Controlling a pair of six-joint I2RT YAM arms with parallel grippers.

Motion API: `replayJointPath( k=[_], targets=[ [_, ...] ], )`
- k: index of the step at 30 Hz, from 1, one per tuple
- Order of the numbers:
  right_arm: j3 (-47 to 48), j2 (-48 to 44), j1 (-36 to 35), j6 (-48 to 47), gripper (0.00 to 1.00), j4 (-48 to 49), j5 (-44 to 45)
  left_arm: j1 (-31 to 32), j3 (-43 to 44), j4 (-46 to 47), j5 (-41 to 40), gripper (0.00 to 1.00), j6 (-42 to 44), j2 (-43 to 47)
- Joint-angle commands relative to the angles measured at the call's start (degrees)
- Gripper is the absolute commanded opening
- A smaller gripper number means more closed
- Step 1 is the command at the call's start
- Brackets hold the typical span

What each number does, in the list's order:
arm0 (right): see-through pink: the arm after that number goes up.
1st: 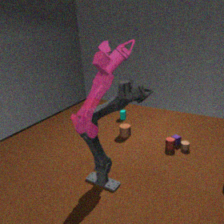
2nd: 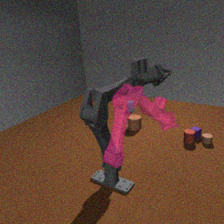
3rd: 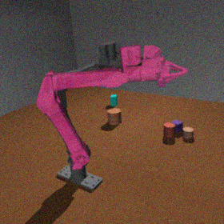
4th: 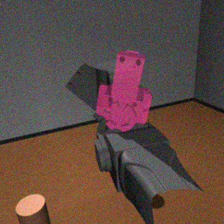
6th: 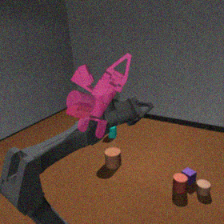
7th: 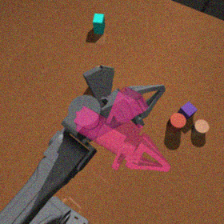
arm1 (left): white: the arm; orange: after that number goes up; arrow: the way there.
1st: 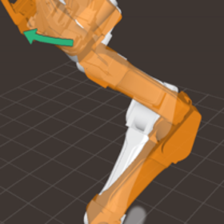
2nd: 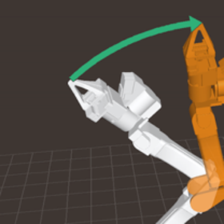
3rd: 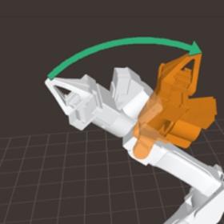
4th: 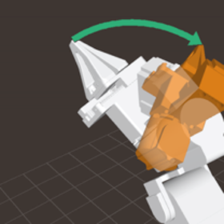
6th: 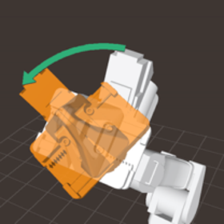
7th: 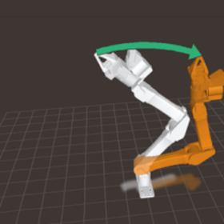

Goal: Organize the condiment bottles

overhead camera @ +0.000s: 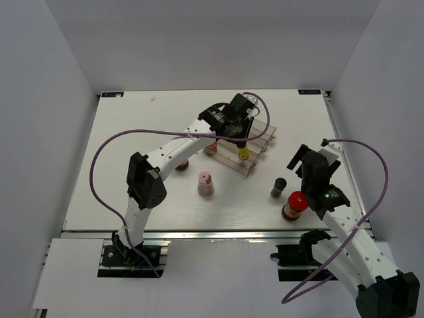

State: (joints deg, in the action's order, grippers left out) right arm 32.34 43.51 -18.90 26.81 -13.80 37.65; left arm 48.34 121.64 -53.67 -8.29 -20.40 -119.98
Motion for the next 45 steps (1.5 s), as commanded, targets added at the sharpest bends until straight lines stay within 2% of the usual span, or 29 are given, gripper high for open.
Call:
replayJointPath(
  k=[1,6,14,15,16,20,25,29,31,32,34,36,39,40,45],
  targets=[
    [-0.5,0.0,0.5,0.1,0.89,0.7,-0.2,1.0,0.8,1.8,1.4,0.00,0.7,4.0],
    [-0.5,0.4,0.8,-0.1,0.89,0.8,-0.8,2.5,-1.8,3.5,0.7,0.00,0.9,5.0],
    [-0.7,0.4,1.0,-0.2,0.89,0.7,-1.3,2.6,3.6,0.4,0.3,0.00,1.1,-1.3],
    [-0.7,0.3,1.0,-0.2,0.89,0.7,-1.4,2.5,3.9,0.5,0.6,0.01,1.3,-1.7],
    [-0.8,0.2,1.0,-0.3,0.89,0.7,-1.5,2.6,4.1,0.6,0.5,0.10,1.7,-1.8],
    [-0.7,0.4,1.1,-0.3,0.89,0.5,-1.7,2.5,4.2,0.9,0.6,0.20,2.0,-3.0],
    [-0.9,0.4,1.1,-0.3,0.89,0.5,-2.1,2.5,4.2,1.7,3.2,0.20,1.9,-4.3],
    [-0.9,0.5,1.1,-0.3,0.89,0.5,-2.5,2.5,4.7,1.3,3.4,0.33,1.8,-5.1],
    [-0.9,0.6,1.1,-0.2,0.89,0.5,-2.5,2.5,4.7,1.2,3.0,0.46,1.7,-5.0],
    [-0.9,0.6,1.1,-0.2,0.89,0.5,-2.5,2.5,4.7,0.9,3.0,0.49,1.7,-4.9],
    [-0.9,0.5,1.1,-0.2,0.89,0.5,-2.6,2.5,4.6,0.9,2.9,0.65,1.8,-4.5],
    [-0.9,0.5,1.1,-0.2,0.89,0.4,-2.7,2.5,4.6,0.8,2.9,0.73,2.0,-4.2],
    [-0.9,0.4,1.1,-0.1,0.89,0.4,-2.8,2.5,4.6,0.7,2.7,0.95,2.0,-3.3],
    [-0.9,0.3,1.1,-0.3,0.89,0.5,-3.0,2.5,4.6,0.7,2.4,0.98,2.0,-2.8],
    [-1.0,0.1,1.2,-1.1,0.89,1.2,-5.0,2.5,4.3,-1.3,-1.5,0.98,0.7,1.1]
  ],
)
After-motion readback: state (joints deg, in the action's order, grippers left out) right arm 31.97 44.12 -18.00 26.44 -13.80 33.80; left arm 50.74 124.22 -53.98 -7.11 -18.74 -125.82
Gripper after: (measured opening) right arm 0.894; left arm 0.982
